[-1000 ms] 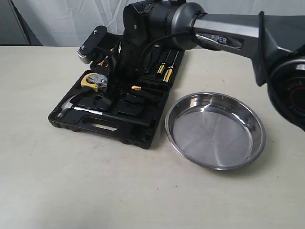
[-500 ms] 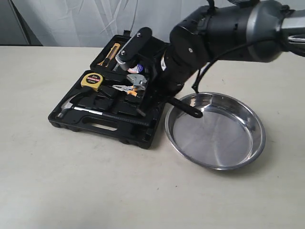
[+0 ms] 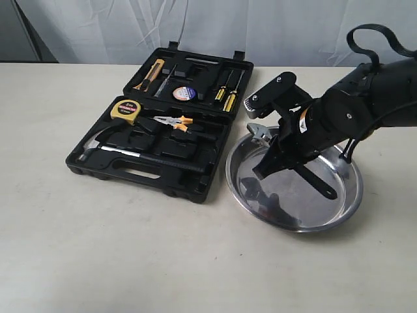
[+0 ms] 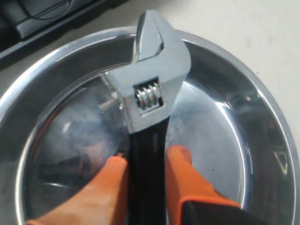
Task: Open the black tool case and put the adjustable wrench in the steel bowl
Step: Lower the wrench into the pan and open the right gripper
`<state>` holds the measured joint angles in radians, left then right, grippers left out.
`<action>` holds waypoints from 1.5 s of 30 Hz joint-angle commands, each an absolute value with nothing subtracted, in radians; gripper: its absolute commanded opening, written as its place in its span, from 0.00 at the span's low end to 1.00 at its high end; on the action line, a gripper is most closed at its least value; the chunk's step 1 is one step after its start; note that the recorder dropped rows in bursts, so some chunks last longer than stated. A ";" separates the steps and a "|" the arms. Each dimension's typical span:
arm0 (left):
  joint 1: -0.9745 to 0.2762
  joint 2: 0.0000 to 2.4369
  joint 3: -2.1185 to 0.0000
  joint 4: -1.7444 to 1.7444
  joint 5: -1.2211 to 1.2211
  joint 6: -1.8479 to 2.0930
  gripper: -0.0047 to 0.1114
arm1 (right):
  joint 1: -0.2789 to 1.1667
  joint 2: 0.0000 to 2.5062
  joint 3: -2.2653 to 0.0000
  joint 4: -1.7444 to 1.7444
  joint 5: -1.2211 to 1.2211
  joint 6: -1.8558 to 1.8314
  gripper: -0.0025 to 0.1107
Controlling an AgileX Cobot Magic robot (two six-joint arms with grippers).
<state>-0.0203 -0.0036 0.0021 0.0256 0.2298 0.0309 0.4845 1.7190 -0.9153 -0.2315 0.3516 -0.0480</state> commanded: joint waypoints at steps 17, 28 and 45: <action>-0.021 0.000 0.000 0.029 0.232 0.030 0.04 | 0.477 1.810 -0.913 -0.241 0.314 -0.044 0.01; -0.021 0.000 0.000 0.029 0.232 0.030 0.04 | 0.477 1.810 -0.913 -0.241 0.309 -0.044 0.01; -0.021 0.000 0.000 0.029 0.232 0.030 0.04 | 0.477 1.810 -0.913 -0.241 0.309 -0.044 0.02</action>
